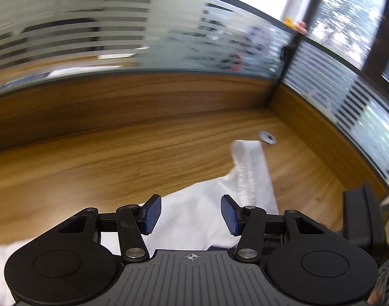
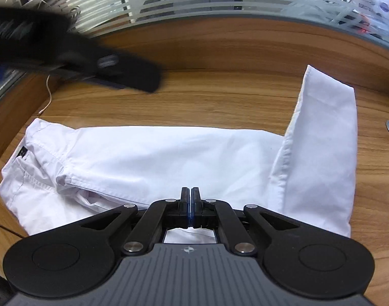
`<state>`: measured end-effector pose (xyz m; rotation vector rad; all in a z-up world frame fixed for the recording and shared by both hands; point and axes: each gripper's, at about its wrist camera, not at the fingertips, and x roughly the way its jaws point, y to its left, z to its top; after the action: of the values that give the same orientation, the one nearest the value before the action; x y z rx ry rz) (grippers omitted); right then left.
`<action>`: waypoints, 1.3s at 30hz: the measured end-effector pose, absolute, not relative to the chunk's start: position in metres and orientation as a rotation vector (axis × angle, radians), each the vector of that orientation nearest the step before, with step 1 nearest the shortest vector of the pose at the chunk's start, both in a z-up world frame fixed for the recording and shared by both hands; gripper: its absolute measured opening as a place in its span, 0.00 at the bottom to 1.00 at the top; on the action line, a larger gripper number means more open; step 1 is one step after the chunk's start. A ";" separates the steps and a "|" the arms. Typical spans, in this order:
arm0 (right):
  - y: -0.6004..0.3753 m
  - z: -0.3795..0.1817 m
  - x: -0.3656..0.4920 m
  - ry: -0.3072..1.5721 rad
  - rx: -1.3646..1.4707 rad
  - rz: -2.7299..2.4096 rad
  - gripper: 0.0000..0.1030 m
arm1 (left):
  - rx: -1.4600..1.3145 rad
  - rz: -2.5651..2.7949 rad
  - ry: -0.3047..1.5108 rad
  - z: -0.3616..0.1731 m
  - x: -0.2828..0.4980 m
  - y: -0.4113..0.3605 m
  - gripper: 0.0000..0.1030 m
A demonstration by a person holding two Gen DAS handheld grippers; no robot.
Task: Fold clothes
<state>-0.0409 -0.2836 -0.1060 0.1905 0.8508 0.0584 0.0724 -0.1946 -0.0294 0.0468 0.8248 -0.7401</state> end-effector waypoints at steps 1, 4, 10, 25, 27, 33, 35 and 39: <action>-0.283 -0.104 -0.043 0.844 0.191 0.044 0.01 | 0.047 -0.765 0.829 -0.030 0.074 -0.200 0.53; -0.289 -0.095 -0.055 0.827 0.219 0.006 0.03 | 0.032 -0.842 0.841 -0.033 0.079 -0.215 0.53; -0.316 -0.067 -0.093 0.797 0.293 -0.057 0.26 | -0.019 -0.881 0.922 -0.052 0.091 -0.239 0.54; -0.307 -0.091 -0.136 0.875 0.324 -0.210 0.34 | -0.051 -0.919 0.963 -0.084 0.145 -0.284 0.65; -0.302 -0.096 -0.137 0.885 0.293 -0.227 0.12 | -0.078 -0.910 0.990 -0.090 0.151 -0.289 0.64; -0.298 -0.093 -0.144 0.869 0.295 -0.233 0.01 | -0.152 -0.850 0.982 -0.095 0.153 -0.281 0.03; -0.295 -0.089 -0.145 0.864 0.292 -0.214 0.01 | -0.134 -0.823 0.964 -0.091 0.149 -0.274 0.03; -0.285 -0.090 -0.145 0.893 0.286 -0.160 0.01 | -0.075 -0.753 0.968 -0.093 0.142 -0.251 0.03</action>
<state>-0.1451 -0.2848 -0.0898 0.2857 0.8928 -0.1604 0.1424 -0.2510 -0.0934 -0.0751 0.9677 -0.7526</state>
